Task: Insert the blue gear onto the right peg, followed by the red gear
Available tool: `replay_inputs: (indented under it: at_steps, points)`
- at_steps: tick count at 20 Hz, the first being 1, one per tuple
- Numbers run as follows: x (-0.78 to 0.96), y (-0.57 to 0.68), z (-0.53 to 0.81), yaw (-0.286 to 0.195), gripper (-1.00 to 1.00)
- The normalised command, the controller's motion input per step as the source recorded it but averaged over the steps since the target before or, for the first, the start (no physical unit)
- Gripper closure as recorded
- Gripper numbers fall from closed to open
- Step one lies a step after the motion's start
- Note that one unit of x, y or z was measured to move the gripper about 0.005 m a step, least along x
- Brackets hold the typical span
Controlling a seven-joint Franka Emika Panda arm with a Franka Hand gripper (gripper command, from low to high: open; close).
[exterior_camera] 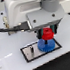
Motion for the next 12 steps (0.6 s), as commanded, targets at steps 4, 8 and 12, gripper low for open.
replay_inputs:
  at_steps: [4,8,12]
  points:
    - [0.34,0.0,-0.1,0.0,1.0]
    - [0.1,-0.01,-0.23,0.0,1.0]
    - [0.04,-0.01,-0.29,0.0,1.0]
